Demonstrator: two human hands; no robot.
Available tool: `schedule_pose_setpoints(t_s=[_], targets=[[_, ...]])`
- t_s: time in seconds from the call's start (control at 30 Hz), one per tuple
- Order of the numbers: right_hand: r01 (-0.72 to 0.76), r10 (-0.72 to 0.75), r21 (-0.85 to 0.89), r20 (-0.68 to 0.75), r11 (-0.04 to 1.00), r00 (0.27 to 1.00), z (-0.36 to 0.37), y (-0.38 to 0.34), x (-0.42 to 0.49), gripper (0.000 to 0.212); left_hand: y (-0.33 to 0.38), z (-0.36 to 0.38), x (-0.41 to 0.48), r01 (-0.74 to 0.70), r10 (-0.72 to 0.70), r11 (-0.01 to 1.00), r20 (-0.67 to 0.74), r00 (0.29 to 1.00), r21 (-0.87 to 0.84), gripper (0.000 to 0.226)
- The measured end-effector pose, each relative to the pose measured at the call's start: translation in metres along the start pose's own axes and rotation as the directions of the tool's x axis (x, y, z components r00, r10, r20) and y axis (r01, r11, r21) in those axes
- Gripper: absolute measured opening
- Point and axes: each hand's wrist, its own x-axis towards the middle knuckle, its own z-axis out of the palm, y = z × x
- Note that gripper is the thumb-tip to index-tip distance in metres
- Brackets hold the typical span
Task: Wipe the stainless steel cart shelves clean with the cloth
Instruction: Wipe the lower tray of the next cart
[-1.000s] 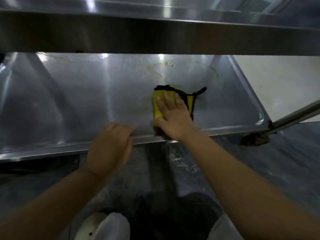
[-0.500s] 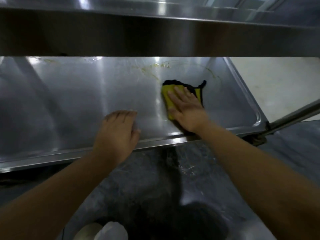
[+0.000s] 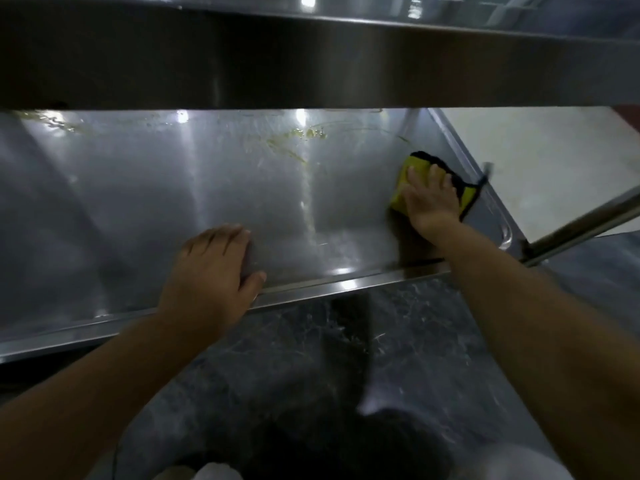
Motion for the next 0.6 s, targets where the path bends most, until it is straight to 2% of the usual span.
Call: schedule_pose_setpoints(t_s=[0.13,0.23,0.37,0.47,0.6], targets=[[0.303,-0.301,0.005,-0.078,0.953,0.950,0.004,-0.110,-0.022,0.066,-0.008,-0.005,-0.011,0.075,-0.076,0.996,-0.004,0.997,-0.038,0.070],[0.484,-0.483,0.102,-0.039,0.869,0.875,-0.001,-0.179,-0.054,0.056,-0.012,-0.005,-0.015,0.138,-0.141,0.988,-0.027,0.990,-0.072,0.075],[0.657,-0.667,0.189,-0.014,0.729,0.745,-0.008,-0.204,-0.066,0.052,-0.010,-0.007,-0.015,0.225,-0.235,0.968,-0.088,0.968,-0.110,0.078],[0.644,-0.653,0.192,-0.023,0.741,0.757,-0.009,-0.175,-0.047,0.051,0.000,-0.007,-0.004,0.218,-0.225,0.972,-0.094,0.970,-0.084,0.080],[0.473,-0.470,0.131,-0.050,0.871,0.881,-0.013,-0.097,-0.007,0.051,0.024,0.001,0.024,0.129,-0.130,0.991,-0.056,0.990,-0.017,0.077]])
